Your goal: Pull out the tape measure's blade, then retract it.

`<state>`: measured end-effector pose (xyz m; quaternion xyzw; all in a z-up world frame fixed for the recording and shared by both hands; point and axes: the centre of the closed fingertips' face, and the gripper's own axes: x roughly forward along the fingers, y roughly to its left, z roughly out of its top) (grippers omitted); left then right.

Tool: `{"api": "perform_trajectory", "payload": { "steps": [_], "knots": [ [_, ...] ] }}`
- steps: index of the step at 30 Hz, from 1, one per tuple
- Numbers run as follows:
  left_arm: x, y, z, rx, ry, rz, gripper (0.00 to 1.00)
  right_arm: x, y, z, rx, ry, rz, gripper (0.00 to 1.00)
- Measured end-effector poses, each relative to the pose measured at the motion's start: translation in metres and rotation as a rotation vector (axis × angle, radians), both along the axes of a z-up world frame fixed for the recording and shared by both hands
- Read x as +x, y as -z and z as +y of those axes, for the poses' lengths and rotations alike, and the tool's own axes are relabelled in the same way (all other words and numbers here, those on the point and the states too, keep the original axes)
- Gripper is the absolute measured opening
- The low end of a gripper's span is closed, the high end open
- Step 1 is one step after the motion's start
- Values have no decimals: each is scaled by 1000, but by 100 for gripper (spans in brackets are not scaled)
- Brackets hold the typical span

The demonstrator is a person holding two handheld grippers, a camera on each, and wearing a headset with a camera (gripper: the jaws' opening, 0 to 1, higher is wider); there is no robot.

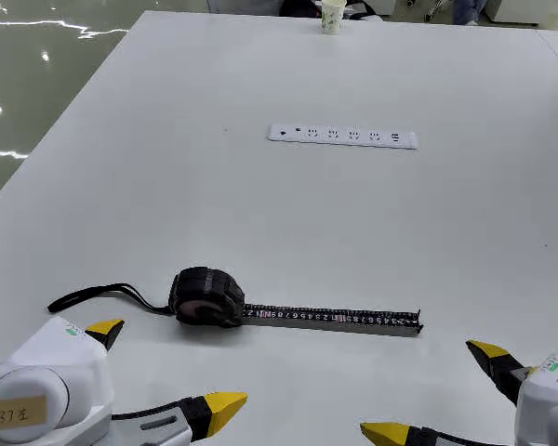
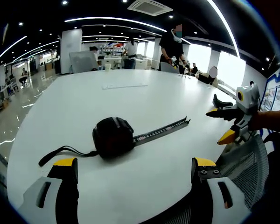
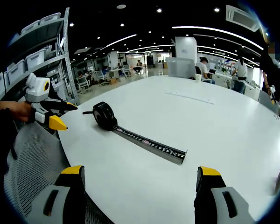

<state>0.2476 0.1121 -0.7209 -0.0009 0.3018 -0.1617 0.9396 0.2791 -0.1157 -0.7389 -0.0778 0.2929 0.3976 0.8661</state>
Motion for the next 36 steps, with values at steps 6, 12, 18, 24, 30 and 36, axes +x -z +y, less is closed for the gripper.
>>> {"api": "perform_trajectory", "payload": {
  "steps": [6,12,18,24,30,36],
  "knots": [
    [4,0,-1,-15,-7,0,99,-1,1,1,7,-10,9,99],
    [8,-2,-1,-15,-6,1,99,0,1,5,11,-38,15,99],
    [11,0,0,-6,-10,16,99,1,4,7,5,-70,25,99],
    [17,-3,1,0,-18,21,98,2,7,6,-2,-100,35,99],
    [23,-4,0,-1,-27,20,99,5,10,5,-7,-126,37,99],
    [30,-5,-1,7,-33,29,99,7,12,4,-12,-161,41,98]
  ]
}}
